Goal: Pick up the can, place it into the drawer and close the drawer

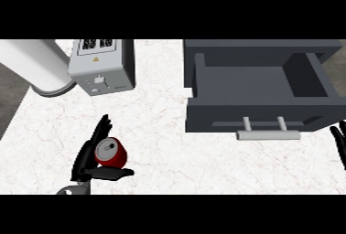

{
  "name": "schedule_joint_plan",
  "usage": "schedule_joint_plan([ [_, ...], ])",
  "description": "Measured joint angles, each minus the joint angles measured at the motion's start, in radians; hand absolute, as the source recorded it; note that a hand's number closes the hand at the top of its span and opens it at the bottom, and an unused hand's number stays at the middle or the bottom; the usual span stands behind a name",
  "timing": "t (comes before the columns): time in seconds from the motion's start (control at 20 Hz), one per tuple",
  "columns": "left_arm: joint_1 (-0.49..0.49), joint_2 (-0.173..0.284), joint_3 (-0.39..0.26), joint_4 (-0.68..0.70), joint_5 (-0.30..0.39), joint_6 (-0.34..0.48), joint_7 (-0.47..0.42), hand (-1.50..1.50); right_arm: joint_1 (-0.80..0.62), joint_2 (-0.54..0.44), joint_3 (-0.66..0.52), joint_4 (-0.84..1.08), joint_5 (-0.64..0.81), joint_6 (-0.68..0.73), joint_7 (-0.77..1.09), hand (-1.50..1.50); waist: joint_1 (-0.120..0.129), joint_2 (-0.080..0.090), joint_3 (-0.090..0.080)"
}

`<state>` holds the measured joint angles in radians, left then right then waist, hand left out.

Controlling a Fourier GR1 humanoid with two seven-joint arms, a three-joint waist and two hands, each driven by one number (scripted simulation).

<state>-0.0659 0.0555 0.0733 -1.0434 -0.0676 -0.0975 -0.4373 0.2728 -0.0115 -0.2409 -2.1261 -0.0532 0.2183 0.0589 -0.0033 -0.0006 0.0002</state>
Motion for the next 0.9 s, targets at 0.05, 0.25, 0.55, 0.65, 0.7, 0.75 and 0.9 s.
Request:
schedule_joint_plan([
  [0.05,-0.004,-0.004,-0.006,-0.014,0.001,0.0,0.02,-1.5,0.01,-0.005,-0.012,-0.003,-0.016,0.012,-0.004,-1.5,0.0,0.0,0.0],
  [0.25,-0.03,-0.004,-0.008,0.011,0.01,-0.013,0.005,1.5,0.006,-0.009,-0.028,-0.009,-0.033,0.027,0.01,-1.5,0.0,0.0,0.0],
  [0.55,-0.033,-0.032,-0.036,-0.009,0.033,-0.024,0.01,1.5,0.007,0.003,-0.022,-0.043,-0.036,0.013,0.039,-1.5,0.0,0.0,0.0],
  [0.65,-0.034,-0.04,-0.052,-0.034,0.047,-0.026,0.036,1.5,0.031,0.003,-0.022,-0.062,-0.051,0.019,0.038,-1.5,0.0,0.0,0.0],
  [0.7,-0.028,-0.043,-0.072,-0.052,0.054,-0.015,0.045,1.5,0.03,0.002,-0.028,-0.057,-0.052,0.021,0.035,-1.5,0.0,-0.001,0.0],
  [0.75,-0.028,-0.046,-0.081,-0.075,0.062,-0.019,0.058,1.5,0.027,0.001,-0.031,-0.047,-0.05,0.024,0.027,-1.5,0.0,-0.001,0.0],
  [0.9,-0.022,-0.04,-0.078,-0.104,0.082,-0.041,0.062,1.5,0.027,0.006,-0.034,-0.057,-0.056,0.022,0.035,-1.5,0.001,0.0,0.0],
])
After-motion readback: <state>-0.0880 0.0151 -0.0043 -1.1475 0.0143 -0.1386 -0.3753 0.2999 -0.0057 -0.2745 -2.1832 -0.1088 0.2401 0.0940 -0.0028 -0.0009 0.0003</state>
